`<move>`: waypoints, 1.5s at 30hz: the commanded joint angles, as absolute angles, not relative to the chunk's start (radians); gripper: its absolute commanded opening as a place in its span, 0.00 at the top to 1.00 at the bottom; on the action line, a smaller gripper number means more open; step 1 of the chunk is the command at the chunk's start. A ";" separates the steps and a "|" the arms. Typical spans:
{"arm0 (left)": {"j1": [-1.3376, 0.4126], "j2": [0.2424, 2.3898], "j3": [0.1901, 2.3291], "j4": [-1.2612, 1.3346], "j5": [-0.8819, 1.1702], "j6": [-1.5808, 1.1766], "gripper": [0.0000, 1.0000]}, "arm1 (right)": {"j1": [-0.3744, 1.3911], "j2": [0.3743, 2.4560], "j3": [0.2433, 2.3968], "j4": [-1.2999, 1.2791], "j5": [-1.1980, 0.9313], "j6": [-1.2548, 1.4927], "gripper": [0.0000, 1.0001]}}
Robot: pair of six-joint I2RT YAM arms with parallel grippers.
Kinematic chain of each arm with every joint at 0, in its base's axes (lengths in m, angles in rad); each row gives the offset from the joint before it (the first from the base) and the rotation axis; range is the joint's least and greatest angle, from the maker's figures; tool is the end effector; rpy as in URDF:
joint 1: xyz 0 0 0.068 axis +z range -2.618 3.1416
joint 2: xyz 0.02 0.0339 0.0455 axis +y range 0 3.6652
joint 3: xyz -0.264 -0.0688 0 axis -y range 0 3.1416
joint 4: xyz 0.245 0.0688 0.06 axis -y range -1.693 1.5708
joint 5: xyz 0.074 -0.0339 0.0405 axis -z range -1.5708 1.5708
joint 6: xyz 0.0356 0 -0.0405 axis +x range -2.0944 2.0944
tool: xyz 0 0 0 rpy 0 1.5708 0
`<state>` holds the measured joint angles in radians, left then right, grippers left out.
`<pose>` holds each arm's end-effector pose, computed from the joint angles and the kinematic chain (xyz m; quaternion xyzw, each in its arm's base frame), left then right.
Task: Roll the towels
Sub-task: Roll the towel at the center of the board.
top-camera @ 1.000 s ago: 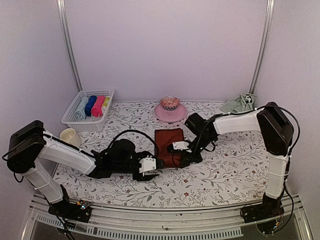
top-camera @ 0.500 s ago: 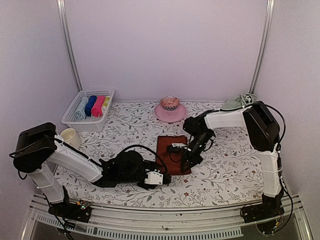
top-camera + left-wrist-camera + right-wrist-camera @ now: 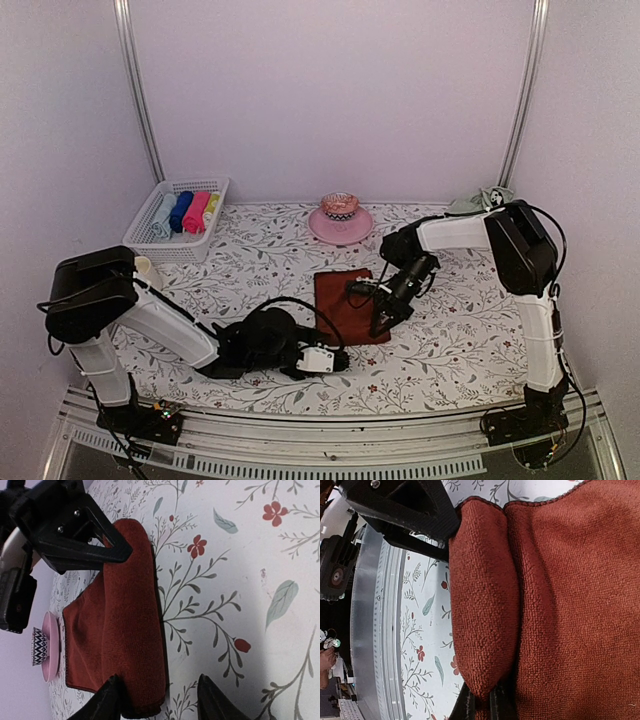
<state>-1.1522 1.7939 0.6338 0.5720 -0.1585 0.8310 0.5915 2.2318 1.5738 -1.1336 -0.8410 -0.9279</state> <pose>0.1360 -0.2920 0.1097 0.7151 0.5123 -0.0063 0.4754 0.3099 0.2402 0.1242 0.5923 -0.6888 -0.4168 0.0312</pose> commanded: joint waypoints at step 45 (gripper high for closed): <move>-1.013 1.879 0.925 0.122 0.130 0.498 0.96 | 0.576 1.716 1.163 -0.609 -0.661 -1.043 0.53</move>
